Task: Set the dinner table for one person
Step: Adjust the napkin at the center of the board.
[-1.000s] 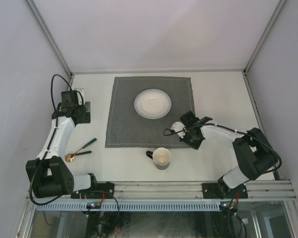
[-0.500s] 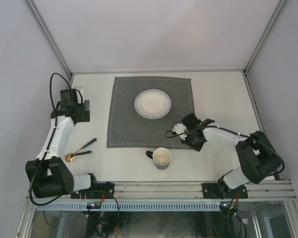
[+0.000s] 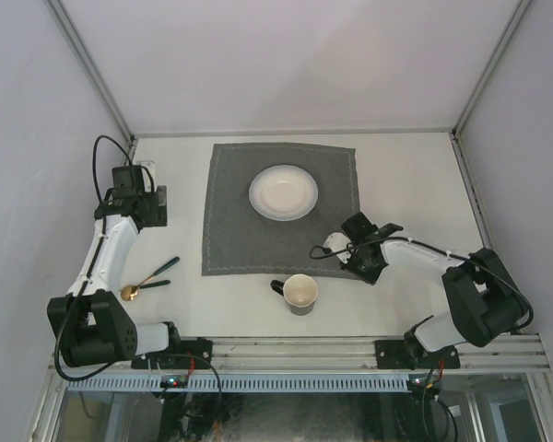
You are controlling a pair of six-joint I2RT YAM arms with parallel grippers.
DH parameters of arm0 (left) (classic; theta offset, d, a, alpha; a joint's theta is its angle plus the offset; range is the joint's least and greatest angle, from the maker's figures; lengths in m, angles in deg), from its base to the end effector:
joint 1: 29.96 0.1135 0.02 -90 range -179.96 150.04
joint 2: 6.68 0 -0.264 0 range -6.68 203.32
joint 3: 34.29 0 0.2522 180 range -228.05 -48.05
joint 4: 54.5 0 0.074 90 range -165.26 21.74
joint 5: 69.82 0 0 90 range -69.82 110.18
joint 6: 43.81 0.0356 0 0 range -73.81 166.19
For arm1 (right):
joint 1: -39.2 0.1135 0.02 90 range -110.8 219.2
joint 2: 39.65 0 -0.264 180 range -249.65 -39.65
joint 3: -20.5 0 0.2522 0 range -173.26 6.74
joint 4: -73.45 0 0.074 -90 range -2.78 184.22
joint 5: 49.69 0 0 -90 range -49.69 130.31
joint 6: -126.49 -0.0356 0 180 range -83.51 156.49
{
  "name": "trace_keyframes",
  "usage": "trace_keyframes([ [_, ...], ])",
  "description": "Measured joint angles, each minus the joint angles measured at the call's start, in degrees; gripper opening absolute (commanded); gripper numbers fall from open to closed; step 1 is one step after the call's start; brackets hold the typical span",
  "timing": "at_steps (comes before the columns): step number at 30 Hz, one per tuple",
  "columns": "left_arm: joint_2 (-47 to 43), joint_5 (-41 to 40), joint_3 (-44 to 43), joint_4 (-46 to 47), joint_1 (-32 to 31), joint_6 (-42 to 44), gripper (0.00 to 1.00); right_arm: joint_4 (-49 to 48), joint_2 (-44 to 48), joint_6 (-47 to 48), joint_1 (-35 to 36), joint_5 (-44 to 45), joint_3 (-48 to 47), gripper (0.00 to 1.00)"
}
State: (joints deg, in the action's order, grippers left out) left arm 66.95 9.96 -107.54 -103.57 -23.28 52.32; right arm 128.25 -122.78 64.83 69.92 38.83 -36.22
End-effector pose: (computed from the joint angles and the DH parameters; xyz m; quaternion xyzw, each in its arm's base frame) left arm 0.2661 0.0375 0.2823 -0.0353 0.9342 0.1215 0.3337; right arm 0.1982 0.1188 0.1551 -0.4923 0.8670 0.0145 0.0763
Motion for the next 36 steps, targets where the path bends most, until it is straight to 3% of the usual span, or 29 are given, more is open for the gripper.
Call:
trace_keyframes([
  [11, 1.8, 2.6, 0.0, -0.7, 0.0, -0.2, 0.69, 0.7, -0.5, -0.1, 0.2, 0.5, -0.9, 0.00],
  [20, 1.8, 3.4, 0.0, -1.3, 0.0, -0.2, 0.69, 1.6, -5.9, -0.2, 2.6, 0.9, -10.3, 0.00],
  [22, 1.8, 3.6, 0.0, -1.3, 0.0, -0.2, 0.69, 1.4, -7.4, -0.2, 3.2, 1.0, -12.4, 0.07],
  [27, 1.7, 4.0, 0.0, -1.4, 0.0, -0.1, 0.69, 1.0, -9.1, -0.1, 3.5, 1.1, -13.9, 0.43],
  [29, 1.6, 4.0, 0.0, -1.3, 0.0, -0.1, 0.69, 1.1, -9.1, -0.3, 3.5, 1.2, -13.9, 0.52],
  [36, 1.6, 4.4, 0.0, -1.3, 0.0, -0.1, 0.69, 1.2, -8.7, -0.1, 3.4, 2.7, -13.9, 0.56],
])
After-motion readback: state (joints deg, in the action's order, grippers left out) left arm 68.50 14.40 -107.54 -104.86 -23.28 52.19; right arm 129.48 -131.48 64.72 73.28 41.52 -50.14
